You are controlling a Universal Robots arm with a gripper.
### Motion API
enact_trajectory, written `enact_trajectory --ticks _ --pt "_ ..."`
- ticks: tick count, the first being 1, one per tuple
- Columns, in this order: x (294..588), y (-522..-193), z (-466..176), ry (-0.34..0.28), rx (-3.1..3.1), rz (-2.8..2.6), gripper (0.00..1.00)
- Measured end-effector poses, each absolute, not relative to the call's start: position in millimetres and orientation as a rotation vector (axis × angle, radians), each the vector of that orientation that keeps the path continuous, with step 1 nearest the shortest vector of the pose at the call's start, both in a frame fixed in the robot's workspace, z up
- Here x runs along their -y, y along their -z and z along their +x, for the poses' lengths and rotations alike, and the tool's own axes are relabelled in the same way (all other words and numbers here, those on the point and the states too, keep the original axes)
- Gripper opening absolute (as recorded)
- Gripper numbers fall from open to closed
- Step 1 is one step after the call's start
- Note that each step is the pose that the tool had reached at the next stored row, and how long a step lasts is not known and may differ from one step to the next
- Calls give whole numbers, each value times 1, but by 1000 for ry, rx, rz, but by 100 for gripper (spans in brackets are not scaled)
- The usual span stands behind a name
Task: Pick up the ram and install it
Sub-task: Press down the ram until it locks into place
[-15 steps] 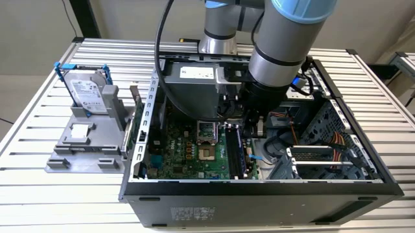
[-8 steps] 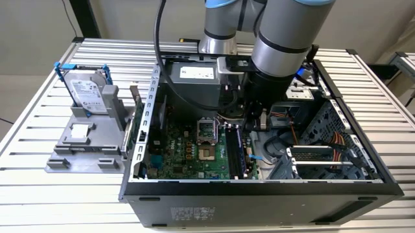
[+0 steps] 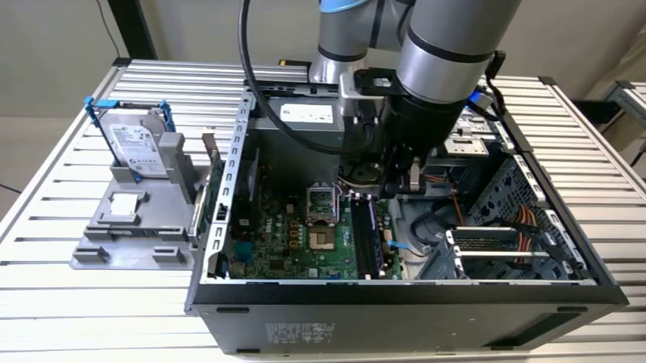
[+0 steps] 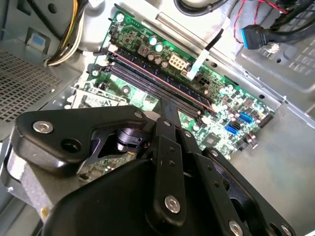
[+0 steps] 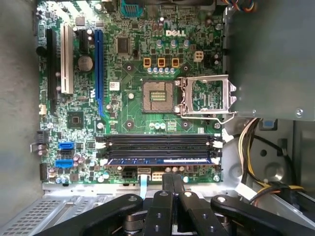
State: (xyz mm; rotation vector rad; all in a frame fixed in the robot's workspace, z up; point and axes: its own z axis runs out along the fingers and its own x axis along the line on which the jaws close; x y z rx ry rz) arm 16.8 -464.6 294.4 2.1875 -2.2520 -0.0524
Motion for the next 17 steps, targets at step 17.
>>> enact_trajectory --ticks 17 --pt "465 -319 17 53 2252 2187 0"
